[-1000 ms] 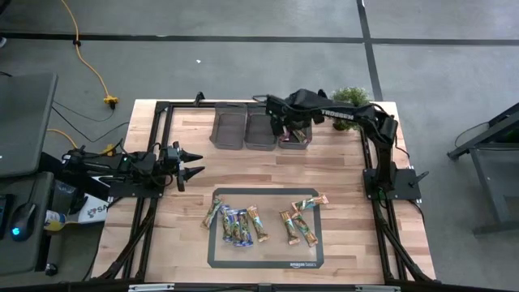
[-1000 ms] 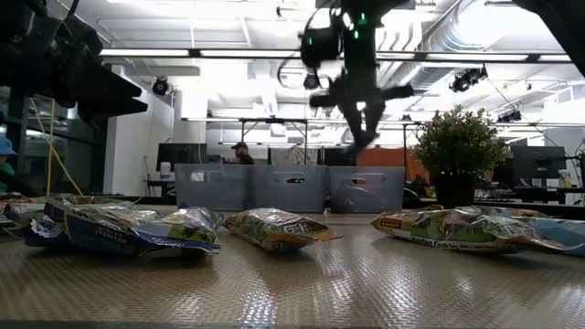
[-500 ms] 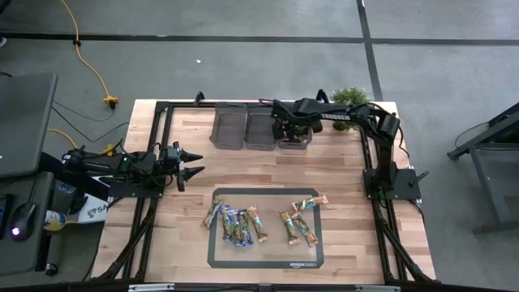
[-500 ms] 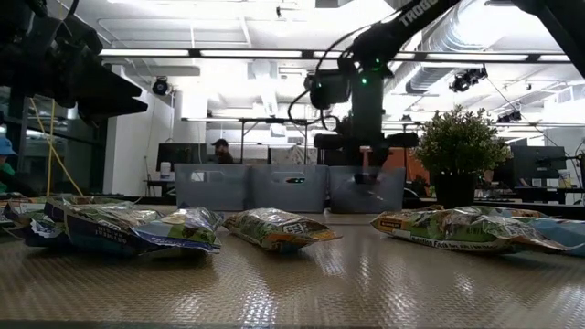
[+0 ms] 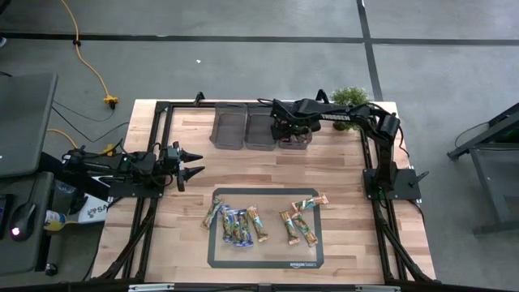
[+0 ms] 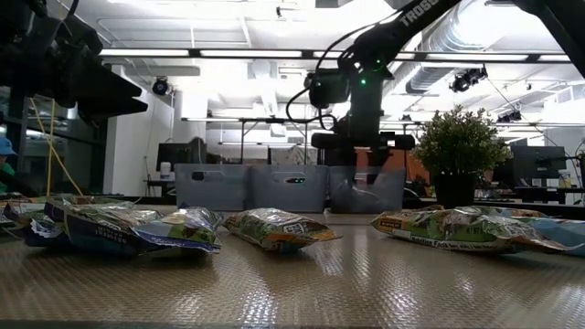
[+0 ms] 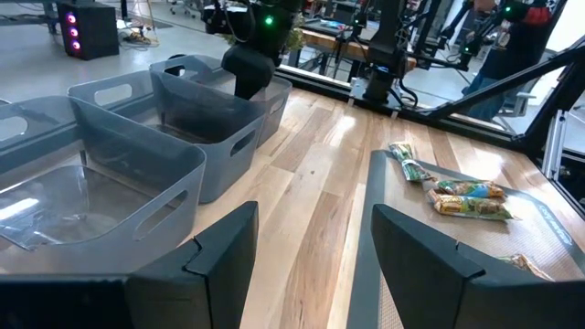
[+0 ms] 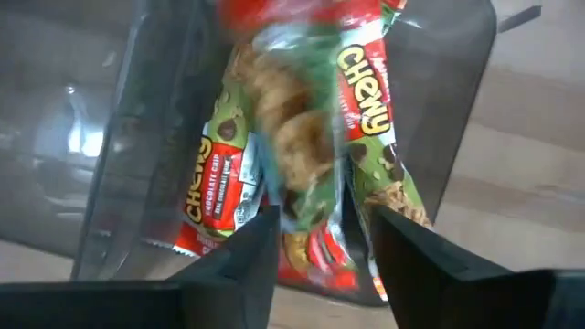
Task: Pick and place Granola Bars by type
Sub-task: Put the red granola bar into the right black bin, then put the orange granola bar into the middle black bin
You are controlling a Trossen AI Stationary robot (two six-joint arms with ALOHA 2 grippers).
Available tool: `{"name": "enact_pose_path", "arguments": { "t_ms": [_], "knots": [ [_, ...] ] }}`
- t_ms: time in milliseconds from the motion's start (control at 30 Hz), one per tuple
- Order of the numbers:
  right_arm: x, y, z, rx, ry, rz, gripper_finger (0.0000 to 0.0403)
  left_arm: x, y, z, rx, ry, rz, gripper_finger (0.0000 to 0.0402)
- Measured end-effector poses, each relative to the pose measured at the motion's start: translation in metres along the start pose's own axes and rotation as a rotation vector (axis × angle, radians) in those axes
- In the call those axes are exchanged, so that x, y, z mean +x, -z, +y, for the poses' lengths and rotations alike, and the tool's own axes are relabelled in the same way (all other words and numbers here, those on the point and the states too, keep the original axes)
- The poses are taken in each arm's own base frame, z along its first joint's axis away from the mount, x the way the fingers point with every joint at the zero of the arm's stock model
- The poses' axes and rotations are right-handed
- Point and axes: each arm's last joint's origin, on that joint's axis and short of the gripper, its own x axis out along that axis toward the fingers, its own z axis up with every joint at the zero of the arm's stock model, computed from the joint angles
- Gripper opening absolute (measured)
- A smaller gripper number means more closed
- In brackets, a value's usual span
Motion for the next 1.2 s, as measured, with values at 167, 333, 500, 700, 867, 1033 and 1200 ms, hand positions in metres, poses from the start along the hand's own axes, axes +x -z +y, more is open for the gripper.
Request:
{"name": "enact_pose_path", "arguments": {
  "t_ms": [167,333,500,700,867,1033,1200],
  "knots": [
    [-0.001,0.000,0.000,-0.039,-0.004,-0.005,0.0174,0.000,0.000,0.000,0.000,0.000,0.000,0.0211],
    [-0.017,-0.004,0.005,-0.096,-0.044,-0.054,0.0175,0.000,0.000,0.000,0.000,0.000,0.000,0.0211],
    [-0.048,-0.013,0.010,-0.122,-0.113,-0.142,0.0175,0.000,0.000,0.000,0.000,0.000,0.000,0.0211],
    [-0.092,-0.011,0.030,-0.212,-0.356,-0.219,0.0174,0.000,0.000,0.000,0.000,0.000,0.000,0.0211],
    [-0.121,0.005,0.051,-0.316,-0.632,-0.196,0.0174,0.000,0.000,0.000,0.000,0.000,0.000,0.0211],
    [-0.141,0.039,0.072,-0.482,-0.839,-0.121,0.0174,0.000,0.000,0.000,0.000,0.000,0.000,0.0211],
    [-0.151,0.079,0.088,-0.590,-0.886,-0.060,0.0173,0.000,0.000,0.000,0.000,0.000,0.000,0.0211]
  ]
}}
